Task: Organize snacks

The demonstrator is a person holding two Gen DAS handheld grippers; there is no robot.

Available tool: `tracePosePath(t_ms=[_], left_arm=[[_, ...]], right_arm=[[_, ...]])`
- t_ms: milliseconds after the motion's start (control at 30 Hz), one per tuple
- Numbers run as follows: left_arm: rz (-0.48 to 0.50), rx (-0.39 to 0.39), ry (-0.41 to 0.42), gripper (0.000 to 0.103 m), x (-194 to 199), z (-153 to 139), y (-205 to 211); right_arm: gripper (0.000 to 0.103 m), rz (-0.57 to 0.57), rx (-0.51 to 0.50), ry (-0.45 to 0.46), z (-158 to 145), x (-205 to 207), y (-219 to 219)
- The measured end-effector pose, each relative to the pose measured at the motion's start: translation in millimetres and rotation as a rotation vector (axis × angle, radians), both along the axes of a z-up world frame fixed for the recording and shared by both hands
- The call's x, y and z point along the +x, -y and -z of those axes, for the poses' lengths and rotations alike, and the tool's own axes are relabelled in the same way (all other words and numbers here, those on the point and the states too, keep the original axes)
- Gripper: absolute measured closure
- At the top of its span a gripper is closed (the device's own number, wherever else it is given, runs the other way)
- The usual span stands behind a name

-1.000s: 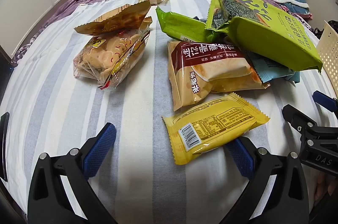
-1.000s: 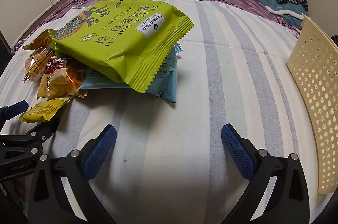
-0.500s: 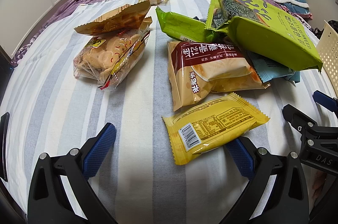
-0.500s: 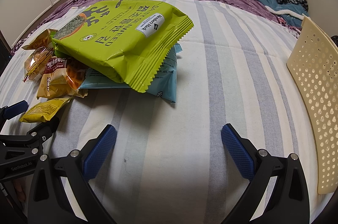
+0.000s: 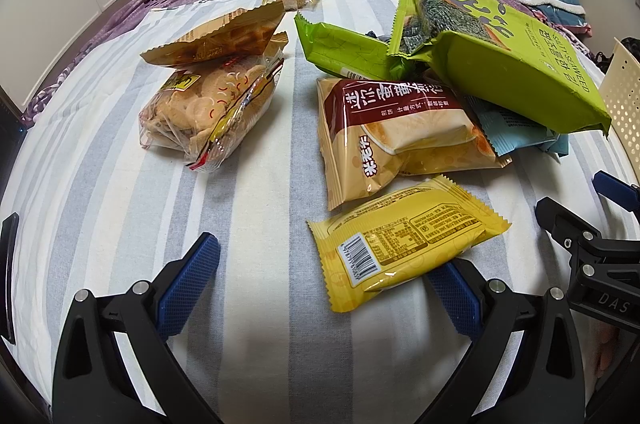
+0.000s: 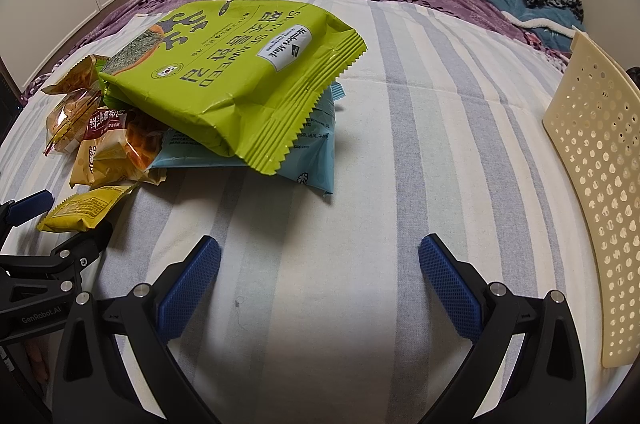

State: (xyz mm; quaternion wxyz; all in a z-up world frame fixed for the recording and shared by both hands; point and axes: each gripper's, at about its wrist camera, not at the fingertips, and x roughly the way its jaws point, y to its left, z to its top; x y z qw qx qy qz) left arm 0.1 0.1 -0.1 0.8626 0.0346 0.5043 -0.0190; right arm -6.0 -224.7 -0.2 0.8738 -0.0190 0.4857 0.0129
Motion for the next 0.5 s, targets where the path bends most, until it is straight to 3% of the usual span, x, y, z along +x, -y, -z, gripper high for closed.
tracePosePath(t_ms=[500], left_arm=[[0.0, 0.001, 0.001, 0.002, 0.0, 0.0, 0.0]], right_arm=[[0.005, -0.002, 0.004, 0.0, 0.7, 0.3, 0.5]])
